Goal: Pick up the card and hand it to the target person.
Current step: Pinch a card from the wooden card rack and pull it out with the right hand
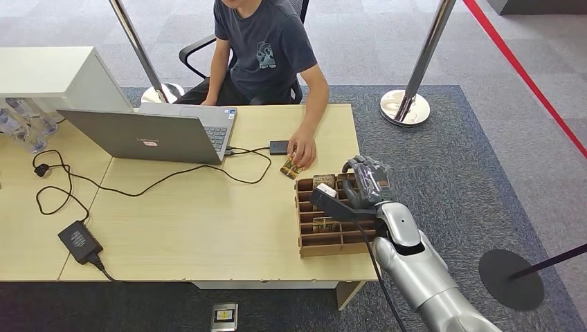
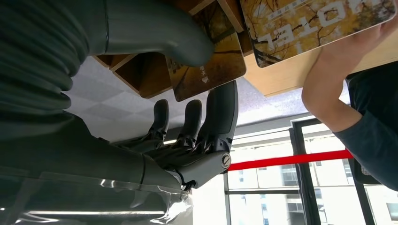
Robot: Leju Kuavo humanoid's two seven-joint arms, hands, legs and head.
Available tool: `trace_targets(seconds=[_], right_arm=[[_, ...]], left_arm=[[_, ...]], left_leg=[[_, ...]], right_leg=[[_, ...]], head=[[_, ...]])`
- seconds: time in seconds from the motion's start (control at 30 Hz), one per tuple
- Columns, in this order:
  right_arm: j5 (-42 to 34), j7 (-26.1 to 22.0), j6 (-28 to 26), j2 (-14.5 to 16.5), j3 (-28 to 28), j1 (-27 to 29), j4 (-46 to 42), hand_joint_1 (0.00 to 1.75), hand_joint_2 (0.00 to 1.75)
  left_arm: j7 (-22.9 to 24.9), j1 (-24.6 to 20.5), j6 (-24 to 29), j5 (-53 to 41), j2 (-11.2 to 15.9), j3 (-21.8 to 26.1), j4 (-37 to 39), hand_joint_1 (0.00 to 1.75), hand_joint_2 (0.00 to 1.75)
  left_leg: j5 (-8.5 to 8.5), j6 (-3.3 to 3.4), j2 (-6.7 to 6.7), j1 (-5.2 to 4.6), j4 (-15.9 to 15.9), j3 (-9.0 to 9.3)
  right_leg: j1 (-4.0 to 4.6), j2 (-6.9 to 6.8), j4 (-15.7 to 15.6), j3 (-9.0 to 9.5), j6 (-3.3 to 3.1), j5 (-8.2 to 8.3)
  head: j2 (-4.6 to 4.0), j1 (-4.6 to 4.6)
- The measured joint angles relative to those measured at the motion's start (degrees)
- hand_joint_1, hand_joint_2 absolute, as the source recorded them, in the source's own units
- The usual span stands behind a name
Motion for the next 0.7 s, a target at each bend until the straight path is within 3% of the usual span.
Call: trace_targets(seconds=[0.7], right_arm=[[0.42,0.15,-0.08,-0.64,-0.37,0.09,-0.34,1.03,1.75]], left_arm=[[-0.34,0.01,-0.01,-0.59,0.02,0.0,0.01,0.0,0.0]], left_leg=[[0.0,0.0,0.0,0.0,0.0,0.01]], right_leg=[[0.0,0.0,-0.01,0.0,0.0,0.0]], head=[[-0.01,0.0]])
